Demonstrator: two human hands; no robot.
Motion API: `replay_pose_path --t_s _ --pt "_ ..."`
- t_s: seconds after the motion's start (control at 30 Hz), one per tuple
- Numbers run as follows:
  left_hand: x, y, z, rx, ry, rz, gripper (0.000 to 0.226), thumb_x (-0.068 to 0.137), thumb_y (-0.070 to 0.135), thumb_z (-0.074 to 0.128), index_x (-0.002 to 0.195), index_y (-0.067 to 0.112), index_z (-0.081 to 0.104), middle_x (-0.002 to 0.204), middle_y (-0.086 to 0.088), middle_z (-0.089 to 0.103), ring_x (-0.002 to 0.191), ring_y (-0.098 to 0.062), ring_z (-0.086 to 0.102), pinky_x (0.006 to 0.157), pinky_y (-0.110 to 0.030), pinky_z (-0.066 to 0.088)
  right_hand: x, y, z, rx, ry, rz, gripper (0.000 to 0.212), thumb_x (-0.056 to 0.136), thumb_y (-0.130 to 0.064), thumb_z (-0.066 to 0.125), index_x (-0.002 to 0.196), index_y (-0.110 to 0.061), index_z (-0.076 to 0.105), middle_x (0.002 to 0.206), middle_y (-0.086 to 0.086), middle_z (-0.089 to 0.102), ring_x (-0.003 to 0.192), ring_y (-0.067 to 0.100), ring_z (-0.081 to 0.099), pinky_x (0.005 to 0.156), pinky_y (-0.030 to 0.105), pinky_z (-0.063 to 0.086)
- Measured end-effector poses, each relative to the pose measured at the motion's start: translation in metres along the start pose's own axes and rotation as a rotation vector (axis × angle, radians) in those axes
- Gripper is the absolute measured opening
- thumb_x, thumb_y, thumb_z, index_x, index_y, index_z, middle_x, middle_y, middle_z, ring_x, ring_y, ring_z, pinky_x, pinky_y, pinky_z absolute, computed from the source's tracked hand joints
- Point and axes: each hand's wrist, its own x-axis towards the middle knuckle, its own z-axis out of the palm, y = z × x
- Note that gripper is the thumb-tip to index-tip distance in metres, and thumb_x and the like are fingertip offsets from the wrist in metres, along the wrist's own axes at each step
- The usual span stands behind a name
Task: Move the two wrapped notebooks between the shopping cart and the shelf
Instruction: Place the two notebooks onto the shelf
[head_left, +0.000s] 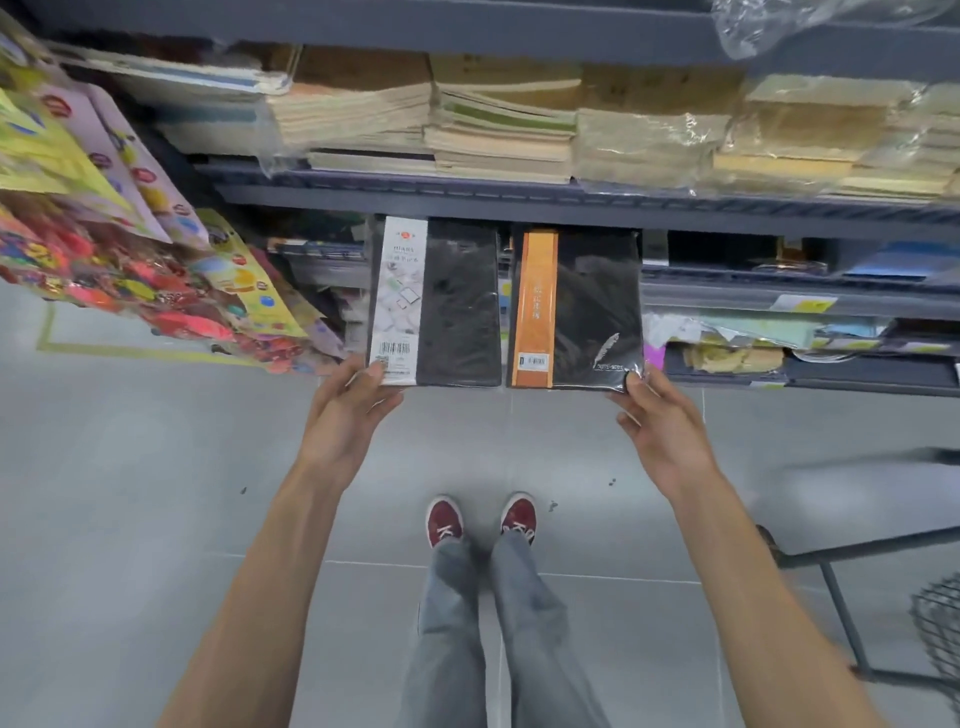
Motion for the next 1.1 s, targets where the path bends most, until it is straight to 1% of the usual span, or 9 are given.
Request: replay_pose_path --t_s 0.13,0.3,0.4,0.5,0.63,0.77,0.87,0.97,1.1 --pt "0.018 0.003 0.001 0.0 -0.019 0.004 0.014 0.102 0.013 0.052 0.111 0.013 0.063 0.125 -0.012 0.065 0.101 -0.019 0.066 0.083 -0.024 0.055 0.011 0.001 0.005 0.017 0.011 -0.004 0.018 0.099 -0.011 0.058 0.109 -0.022 0.067 0.097 -0.01 0.073 0.088 0.009 0.068 0.075 0.024 0.042" --pt "0.032 0.008 0.0 0.003 -0.013 0.02 0.017 0.102 0.012 0.052 0.104 0.016 0.069 0.112 -0.005 0.07 0.097 -0.019 0.066 0.088 -0.027 0.054 0.021 0.006 0.008 -0.046 0.069 -0.034 0.031 0.099 -0.015 0.059 0.129 -0.017 0.065 0.095 -0.011 0.073 0.087 0.009 0.068 0.071 0.024 0.043" --pt "0.038 0.009 0.004 0.022 0.006 0.035 0.015 0.102 0.012 0.053 0.102 0.014 0.067 0.104 -0.001 0.074 0.094 -0.017 0.067 0.09 -0.028 0.054 0.025 0.008 0.011 -0.053 0.081 -0.054 0.025 0.099 -0.013 0.059 0.122 -0.018 0.066 0.086 -0.014 0.073 0.084 0.009 0.068 0.069 0.022 0.044" --pt "0.044 0.011 0.008 0.024 0.016 0.055 0.013 0.102 0.012 0.053 0.098 0.013 0.066 0.098 0.002 0.075 0.09 -0.014 0.068 0.09 -0.028 0.054 0.032 0.01 0.017 -0.058 0.078 -0.073 0.018 0.099 -0.013 0.059 0.114 -0.019 0.067 0.087 -0.013 0.073 0.083 0.009 0.069 0.066 0.02 0.046" --pt "0.052 0.016 0.01 0.037 0.016 0.099 0.009 0.101 0.012 0.056 0.107 0.014 0.062 0.107 -0.003 0.072 0.089 -0.016 0.069 0.088 -0.031 0.054 0.04 0.012 0.027 -0.082 0.138 -0.136 0.029 0.098 -0.015 0.061 0.127 -0.017 0.064 0.093 -0.009 0.072 0.083 0.01 0.071 0.062 0.021 0.048" --pt "0.064 0.019 0.005 0.057 0.017 0.188 0.043 0.096 0.01 0.064 0.135 0.02 0.049 0.121 -0.016 0.065 0.088 -0.023 0.065 0.084 -0.034 0.056 0.049 0.009 0.035 -0.064 0.221 -0.23 0.034 0.098 -0.017 0.063 0.13 -0.016 0.055 0.103 0.001 0.069 0.078 0.012 0.071 0.058 0.021 0.048" --pt "0.069 0.02 0.003 0.124 -0.019 0.231 0.063 0.086 0.008 0.07 0.142 0.019 0.042 0.129 -0.016 0.063 0.101 -0.025 0.064 0.086 -0.034 0.055 0.054 0.006 0.042 -0.053 0.216 -0.283 0.029 0.099 -0.017 0.06 0.126 -0.012 0.052 0.087 -0.009 0.072 0.071 0.009 0.07 0.059 0.021 0.048" --pt "0.073 0.015 0.003 0.174 -0.008 0.283 0.067 0.085 0.002 0.07 0.143 0.015 0.04 0.133 -0.014 0.064 0.113 -0.028 0.063 0.095 -0.04 0.053 0.059 0.006 0.045 -0.032 0.179 -0.315 0.031 0.098 -0.013 0.061 0.127 -0.011 0.049 0.077 -0.018 0.07 0.073 0.008 0.07 0.064 0.022 0.051" --pt "0.081 -0.001 0.005 0.184 0.084 0.387 0.062 0.088 -0.008 0.066 0.142 0.005 0.039 0.126 -0.008 0.07 0.107 -0.02 0.068 0.094 -0.04 0.055 0.07 0.012 0.043 -0.078 0.129 -0.39 0.055 0.088 0.0 0.07 0.137 -0.011 0.047 0.096 -0.005 0.077 0.09 0.013 0.068 0.076 0.026 0.054"
